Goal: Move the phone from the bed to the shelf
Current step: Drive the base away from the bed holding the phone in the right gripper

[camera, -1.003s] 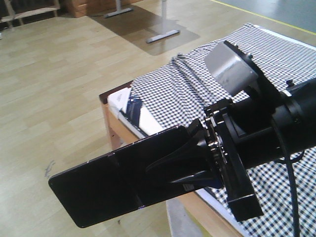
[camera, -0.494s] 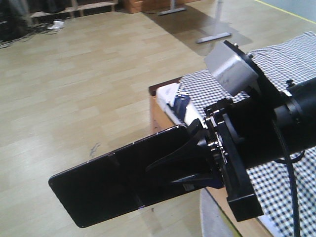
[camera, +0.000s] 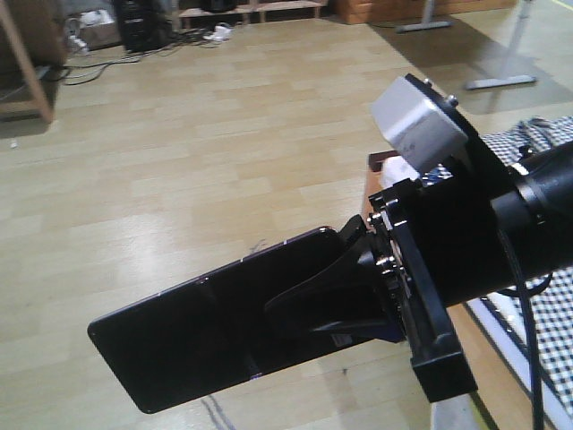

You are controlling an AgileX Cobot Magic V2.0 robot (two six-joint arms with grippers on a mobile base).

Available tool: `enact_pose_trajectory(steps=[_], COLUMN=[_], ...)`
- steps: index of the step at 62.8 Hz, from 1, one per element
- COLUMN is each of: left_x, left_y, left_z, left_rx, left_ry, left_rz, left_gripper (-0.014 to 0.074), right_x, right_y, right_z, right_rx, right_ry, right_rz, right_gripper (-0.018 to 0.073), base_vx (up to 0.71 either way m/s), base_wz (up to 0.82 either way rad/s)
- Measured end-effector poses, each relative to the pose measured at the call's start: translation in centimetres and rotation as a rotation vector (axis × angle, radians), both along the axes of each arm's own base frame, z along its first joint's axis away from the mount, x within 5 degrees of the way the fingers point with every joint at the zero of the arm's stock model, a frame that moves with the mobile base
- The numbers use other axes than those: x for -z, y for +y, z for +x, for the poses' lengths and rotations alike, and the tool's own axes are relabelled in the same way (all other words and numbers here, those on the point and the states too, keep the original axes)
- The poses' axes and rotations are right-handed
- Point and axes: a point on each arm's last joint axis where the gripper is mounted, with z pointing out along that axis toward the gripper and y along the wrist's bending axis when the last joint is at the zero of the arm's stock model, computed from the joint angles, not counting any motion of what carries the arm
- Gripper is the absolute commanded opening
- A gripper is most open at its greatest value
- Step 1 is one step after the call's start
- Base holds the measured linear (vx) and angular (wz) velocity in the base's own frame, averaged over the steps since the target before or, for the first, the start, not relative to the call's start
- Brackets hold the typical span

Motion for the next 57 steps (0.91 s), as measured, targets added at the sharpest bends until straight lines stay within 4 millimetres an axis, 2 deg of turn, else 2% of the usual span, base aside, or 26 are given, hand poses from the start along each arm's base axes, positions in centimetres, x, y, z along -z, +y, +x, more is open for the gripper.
enact_pose_trajectory(steps=[27, 57], left_x=[0.00, 0.00], left_y=[0.00, 0.00], left_z=[0.00, 0.00], left_rx=[0.000, 0.000], left_ry=[0.000, 0.000], left_rz=[0.000, 0.000], left_gripper=[0.0001, 0.0001], right_x=[0.00, 0.00], right_y=[0.00, 0.00], right_z=[0.00, 0.00], right_rx=[0.000, 0.000], right_ry=[0.000, 0.000], right_rz=[0.000, 0.000], right_gripper=[-0.0003, -0.0003], base_vx=[-0.08, -0.02], base_wz=[0.33, 0.08])
